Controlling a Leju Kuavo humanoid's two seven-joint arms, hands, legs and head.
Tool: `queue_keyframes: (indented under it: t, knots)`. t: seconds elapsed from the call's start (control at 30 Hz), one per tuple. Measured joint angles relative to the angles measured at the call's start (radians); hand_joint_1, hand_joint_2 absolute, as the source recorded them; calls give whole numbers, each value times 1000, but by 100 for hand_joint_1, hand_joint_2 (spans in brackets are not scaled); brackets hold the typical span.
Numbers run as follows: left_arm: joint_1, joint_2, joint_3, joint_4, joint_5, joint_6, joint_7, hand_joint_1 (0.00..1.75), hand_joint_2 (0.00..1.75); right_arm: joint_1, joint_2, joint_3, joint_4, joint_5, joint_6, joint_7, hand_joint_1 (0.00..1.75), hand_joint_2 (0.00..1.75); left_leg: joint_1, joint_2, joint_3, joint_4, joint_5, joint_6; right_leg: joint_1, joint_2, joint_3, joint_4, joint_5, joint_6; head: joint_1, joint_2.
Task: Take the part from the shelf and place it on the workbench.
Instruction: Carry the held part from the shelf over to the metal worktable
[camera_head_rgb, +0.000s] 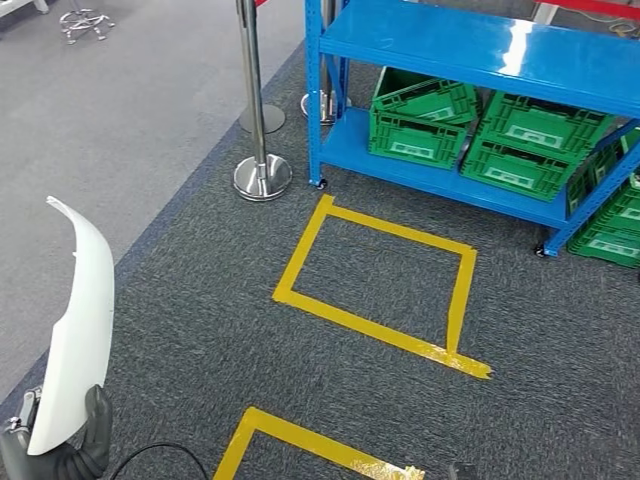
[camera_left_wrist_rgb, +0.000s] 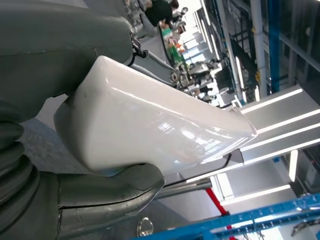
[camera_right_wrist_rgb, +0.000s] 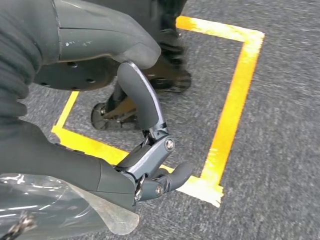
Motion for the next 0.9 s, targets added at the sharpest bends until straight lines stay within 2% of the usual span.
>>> queue_keyframes:
  t: [0.03,0.07,0.1,0.13,0.17,0.2,0.23,0.27,0.3,0.33,0.37,0.4,0.43,0.47,0.5,0.53,0.57,0.6,0.63,0.67,0.7,0.73,0.77,0.83,0.87,0.9]
  knots:
    - [-1,1,0,0,1,0,0,175,175,-1,-2,0,0,2,-2,0,0,175,-3,-12,-14,2,13,-2,4,25,62,-84,9,-10,0,0]
    - [-3,1,-1,0,1,0,0,175,175,-3,-3,0,0,3,-3,0,0,175,-4,-23,-24,3,26,-5,5,48,112,-160,4,-16,-1,0]
    - [-4,2,-3,0,1,1,0,175,175,-4,-5,0,0,5,-5,0,0,175,-5,-34,-30,3,38,-9,6,64,145,-215,-8,-19,-2,0]
    - [-5,3,-4,0,0,2,0,175,175,-4,-6,0,0,7,-6,0,0,175,-6,-45,-34,0,48,-15,8,65,158,-243,-18,-21,-2,0]
    - [-4,4,-5,0,-2,4,0,175,175,-3,-6,0,0,9,-7,1,0,175,-5,-56,-37,-4,60,-22,6,53,153,-249,-14,-20,-1,0]
    - [-1,5,-5,0,-3,7,0,175,175,-2,-6,0,0,11,-10,1,0,175,-4,-58,-41,-5,62,-28,5,38,146,-249,-6,-24,1,0]
    - [2,5,-5,0,-5,11,0,175,175,0,-5,0,1,13,-13,1,0,175,-3,-48,-47,5,45,-33,2,23,139,-250,4,-28,0,0]
    - [5,6,-5,-1,-5,14,0,175,175,2,-5,0,1,15,-16,1,0,175,-1,-29,-57,34,8,-38,-2,8,132,-251,14,-31,-3,0]
    - [6,7,-5,-1,-4,16,0,175,175,4,-5,0,1,16,-19,1,0,175,3,-4,-68,82,-44,-44,-2,-7,124,-251,22,-32,-6,0]
    - [7,7,-5,-1,-3,18,0,175,175,8,-5,0,1,17,-21,0,0,175,9,15,-81,150,-98,-52,-3,-24,116,-251,28,-32,-10,0]
    - [8,8,-5,-1,-2,19,0,175,175,12,-5,0,2,17,-22,1,0,175,16,26,-93,220,-135,-61,-4,-42,107,-249,34,-29,-11,0]
    - [9,8,-5,-1,0,21,0,175,175,15,-5,0,2,18,-23,1,0,175,23,32,-95,273,-149,-69,-4,-59,98,-247,40,-26,-11,0]
    - [10,8,-4,-1,1,23,0,175,175,17,-5,0,2,19,-25,1,0,175,29,36,-82,294,-144,-76,-6,-77,89,-244,44,-22,-11,0]
    - [12,9,-4,-1,2,25,0,175,175,17,-5,0,2,19,-26,1,0,175,35,42,-48,266,-125,-81,-8,-91,81,-240,47,-18,-11,0]
    - [12,9,-4,-1,3,27,0,175,175,16,-5,0,2,20,-26,1,0,175,39,54,5,201,-106,-84,-9,-104,76,-235,49,-14,-11,0]
    - [12,10,-4,-1,3,28,0,175,175,15,-5,0,2,20,-27,2,0,175,38,74,62,122,-102,-83,-10,-116,71,-231,49,-9,-12,0]
    - [12,10,-4,-1,3,29,0,175,175,14,-5,0,2,20,-28,2,0,175,36,92,103,60,-99,-76,-10,-126,69,-228,49,-3,-11,0]
    - [13,10,-4,-2,4,31,0,175,175,12,-5,0,2,20,-28,1,0,175,32,105,127,20,-102,-67,-9,-133,71,-226,49,3,-10,0]
    - [13,11,-4,-2,3,33,0,175,175,10,-5,0,2,20,-29,2,0,175,27,110,131,8,-108,-55,-8,-139,73,-224,51,10,-10,0]
    - [14,11,-4,-3,1,36,0,175,175,8,-5,0,2,20,-28,1,0,175,25,103,124,9,-104,-43,-8,-146,78,-224,53,16,-8,0]
    - [14,11,-4,-4,-3,39,0,175,175,6,-5,0,2,20,-26,1,0,175,26,95,120,5,-104,-34,-10,-143,76,-221,50,24,-8,0]
    - [13,11,-6,-4,-10,44,0,175,175,5,-5,0,2,20,-23,1,0,175,26,87,116,2,-100,-25,-12,-125,70,-211,40,30,-7,0]
    - [13,11,-8,-4,-18,49,0,175,175,5,-5,0,2,20,-19,1,0,175,27,78,111,-1,-94,-17,-13,-97,54,-182,19,35,-4,0]
    - [9,11,-18,-4,-37,62,0,175,175,9,-5,-1,2,20,-13,0,0,175,25,60,100,-3,-85,-4,-14,-39,-5,-61,-48,37,1,0]
    - [7,11,-24,-3,-48,70,0,175,175,12,-6,-1,2,20,-12,0,0,175,23,48,94,-2,-81,0,-14,-27,-42,14,-78,36,1,0]
    - [6,11,-31,-3,-61,79,1,175,175,15,-6,-1,2,20,-10,1,0,175,20,36,89,-2,-78,2,-14,-22,-70,69,-92,34,1,0]
